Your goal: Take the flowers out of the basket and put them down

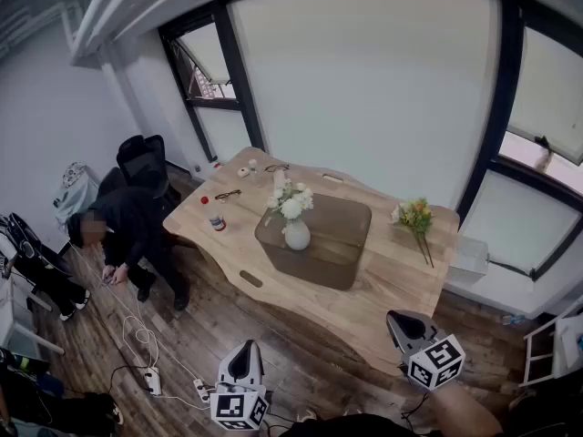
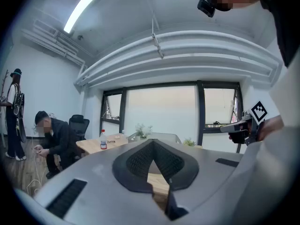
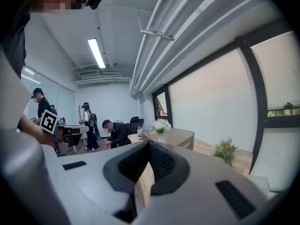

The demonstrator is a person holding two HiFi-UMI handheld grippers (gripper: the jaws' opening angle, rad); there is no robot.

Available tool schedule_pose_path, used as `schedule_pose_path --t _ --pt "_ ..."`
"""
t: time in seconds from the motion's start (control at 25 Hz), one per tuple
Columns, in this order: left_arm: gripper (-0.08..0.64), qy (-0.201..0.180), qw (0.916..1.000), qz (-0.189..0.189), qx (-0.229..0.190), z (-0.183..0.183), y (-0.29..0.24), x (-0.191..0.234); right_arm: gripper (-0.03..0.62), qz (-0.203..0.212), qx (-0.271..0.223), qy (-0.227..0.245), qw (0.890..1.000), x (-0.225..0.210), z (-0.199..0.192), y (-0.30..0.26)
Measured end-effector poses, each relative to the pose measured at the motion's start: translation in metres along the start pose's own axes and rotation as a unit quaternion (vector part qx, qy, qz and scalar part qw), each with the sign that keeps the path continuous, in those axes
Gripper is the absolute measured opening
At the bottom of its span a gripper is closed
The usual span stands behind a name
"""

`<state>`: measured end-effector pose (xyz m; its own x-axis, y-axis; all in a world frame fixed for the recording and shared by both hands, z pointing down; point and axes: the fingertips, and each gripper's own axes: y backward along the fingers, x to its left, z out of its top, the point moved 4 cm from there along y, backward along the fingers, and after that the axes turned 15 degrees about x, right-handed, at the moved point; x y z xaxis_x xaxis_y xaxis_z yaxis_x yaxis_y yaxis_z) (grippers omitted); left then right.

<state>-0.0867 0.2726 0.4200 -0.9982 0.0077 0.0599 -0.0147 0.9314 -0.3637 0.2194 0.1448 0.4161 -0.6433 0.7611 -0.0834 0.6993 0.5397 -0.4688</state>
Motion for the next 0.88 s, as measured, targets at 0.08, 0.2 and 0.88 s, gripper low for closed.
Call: schedule_pose_path --t 0.08,0.2,0.88 --pt "0.002 -0.002 1.0000 0.000 -0.002 0.002 0.001 -0.003 0.021 0.003 0.003 0.001 1.000 0.002 -0.004 0.002" --pt "0.002 -0.001 1.0000 0.005 -0.001 0.001 0.002 -0.009 0.021 0.016 0.007 0.006 1.000 0.002 -0.010 0.003" --pt "0.002 -0.013 0.9999 0.011 0.003 0.005 -0.041 0.006 0.021 0.030 0.023 0.015 0.999 -0.013 -0.009 -0.038"
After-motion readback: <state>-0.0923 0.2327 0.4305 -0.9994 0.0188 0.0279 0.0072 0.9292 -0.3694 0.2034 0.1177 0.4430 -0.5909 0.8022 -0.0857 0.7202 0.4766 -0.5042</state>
